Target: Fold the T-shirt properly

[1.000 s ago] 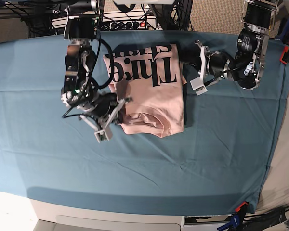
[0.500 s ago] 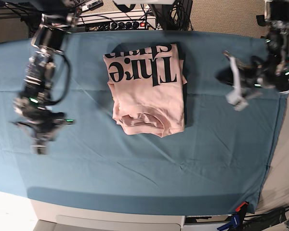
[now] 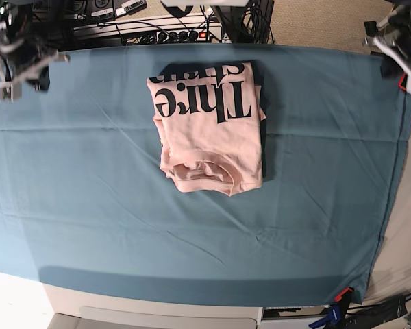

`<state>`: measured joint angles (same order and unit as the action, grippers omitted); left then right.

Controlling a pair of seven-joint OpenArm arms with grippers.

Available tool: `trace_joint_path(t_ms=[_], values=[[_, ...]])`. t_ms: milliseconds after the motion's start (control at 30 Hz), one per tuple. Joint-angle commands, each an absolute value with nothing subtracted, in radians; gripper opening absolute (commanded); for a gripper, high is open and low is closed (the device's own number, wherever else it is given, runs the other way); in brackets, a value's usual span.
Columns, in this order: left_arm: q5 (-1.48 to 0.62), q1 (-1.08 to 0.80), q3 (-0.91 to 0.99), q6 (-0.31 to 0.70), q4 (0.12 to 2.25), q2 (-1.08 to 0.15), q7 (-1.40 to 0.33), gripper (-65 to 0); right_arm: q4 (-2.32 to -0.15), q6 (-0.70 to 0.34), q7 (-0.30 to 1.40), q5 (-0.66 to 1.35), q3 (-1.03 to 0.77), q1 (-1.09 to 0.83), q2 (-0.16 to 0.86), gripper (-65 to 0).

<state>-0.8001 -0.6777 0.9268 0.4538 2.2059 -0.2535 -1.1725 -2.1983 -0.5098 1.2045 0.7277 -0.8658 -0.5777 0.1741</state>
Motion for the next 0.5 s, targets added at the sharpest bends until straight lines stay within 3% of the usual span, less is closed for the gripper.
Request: trace_joint_path(t_ms=[0,167,333,467], values=[[-0.804,-0.707,0.947,0.453,2.194,-0.259,-1.153,-65.0,-2.201,-0.522,1.185,0.733,-0.895,-0.612,0.176,-65.0],[-0.803,-0.757,0.956,0.483,2.004,-0.249,-1.151,-65.0,-2.035,-0.574,1.161,0.733,-0.944,-0.704,0.162,-65.0],[-0.813,-0.759,0.955,0.5,1.713,-0.25,-1.155,-65.0,-1.636,-0.63,1.149,0.744,-0.935,-0.703,0.201,-65.0],[-0.852,-0.759,0.915,0.591,1.473,-0.258,-1.162,-65.0,-1.293,-0.662,1.08,0.745,-0.877,-0.696,0.256,-65.0]])
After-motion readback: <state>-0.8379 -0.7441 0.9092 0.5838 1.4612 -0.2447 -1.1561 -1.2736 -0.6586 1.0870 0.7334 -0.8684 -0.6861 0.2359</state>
